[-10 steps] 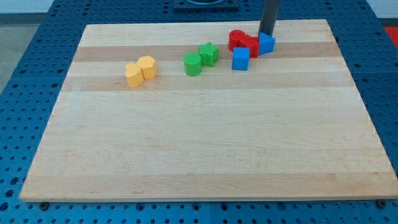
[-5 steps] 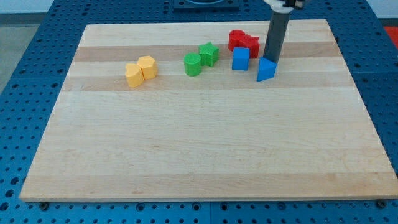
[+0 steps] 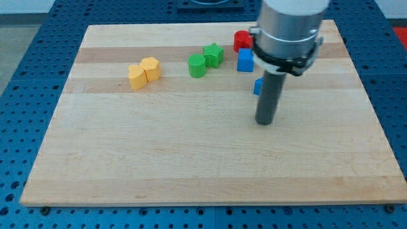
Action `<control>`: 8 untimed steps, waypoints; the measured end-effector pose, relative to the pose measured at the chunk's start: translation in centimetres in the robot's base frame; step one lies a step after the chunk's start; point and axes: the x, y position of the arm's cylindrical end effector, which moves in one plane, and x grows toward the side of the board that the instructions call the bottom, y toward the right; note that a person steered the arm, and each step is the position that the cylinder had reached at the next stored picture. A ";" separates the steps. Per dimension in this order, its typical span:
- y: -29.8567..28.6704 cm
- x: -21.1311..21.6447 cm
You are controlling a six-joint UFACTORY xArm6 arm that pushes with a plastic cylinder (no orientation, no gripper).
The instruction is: Slide red circle along with red star towards bottom of the board
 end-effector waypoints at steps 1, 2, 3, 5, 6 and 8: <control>-2.6 -1.3; -4.9 -2.4; -7.4 -3.4; -11.9 -6.0; -13.6 -7.8; -13.6 -12.1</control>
